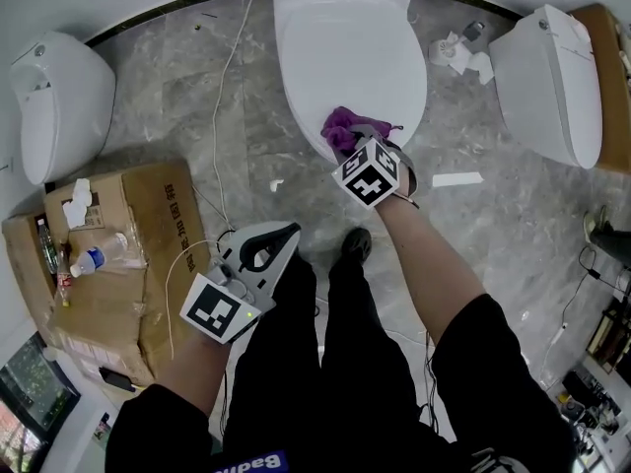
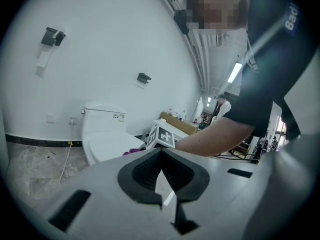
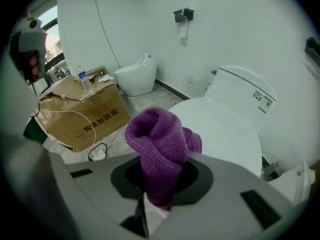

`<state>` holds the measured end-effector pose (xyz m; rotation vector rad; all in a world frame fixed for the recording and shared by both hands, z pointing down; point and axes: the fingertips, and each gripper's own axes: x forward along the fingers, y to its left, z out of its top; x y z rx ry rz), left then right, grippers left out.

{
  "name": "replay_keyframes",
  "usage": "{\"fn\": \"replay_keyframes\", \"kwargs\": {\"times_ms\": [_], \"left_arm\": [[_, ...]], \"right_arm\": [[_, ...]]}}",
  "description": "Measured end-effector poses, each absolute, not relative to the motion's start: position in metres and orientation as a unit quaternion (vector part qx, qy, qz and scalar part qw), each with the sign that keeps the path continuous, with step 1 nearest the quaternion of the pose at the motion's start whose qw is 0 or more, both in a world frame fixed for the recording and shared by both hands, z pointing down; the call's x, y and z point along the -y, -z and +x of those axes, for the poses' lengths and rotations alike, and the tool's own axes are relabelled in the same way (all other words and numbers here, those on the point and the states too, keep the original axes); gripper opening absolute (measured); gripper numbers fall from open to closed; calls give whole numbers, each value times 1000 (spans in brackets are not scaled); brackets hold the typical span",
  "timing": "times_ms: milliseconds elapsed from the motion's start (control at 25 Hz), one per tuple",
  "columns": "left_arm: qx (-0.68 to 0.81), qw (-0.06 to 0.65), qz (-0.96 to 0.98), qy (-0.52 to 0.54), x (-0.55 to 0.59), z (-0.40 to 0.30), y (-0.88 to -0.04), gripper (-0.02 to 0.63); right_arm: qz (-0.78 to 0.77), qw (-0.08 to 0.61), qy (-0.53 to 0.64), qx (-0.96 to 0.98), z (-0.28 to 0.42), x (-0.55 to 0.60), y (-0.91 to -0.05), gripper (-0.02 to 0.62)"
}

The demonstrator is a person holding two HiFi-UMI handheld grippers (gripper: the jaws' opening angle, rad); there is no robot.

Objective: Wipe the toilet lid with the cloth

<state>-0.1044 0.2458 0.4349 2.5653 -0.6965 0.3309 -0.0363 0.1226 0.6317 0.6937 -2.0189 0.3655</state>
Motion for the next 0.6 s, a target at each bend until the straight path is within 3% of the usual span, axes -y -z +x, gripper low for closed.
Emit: {"fn": "replay_keyframes", "kwargs": {"times_ms": [360,600], "left_arm": [[249,221,937,-105,-256,-49,-404,17],[256,200,940,-107,-266,-48,-357,17]], "right_arm": [[311,487,-195,792,66,-171,-641,83],[337,452,-210,799,77,-203,-568,83]]}}
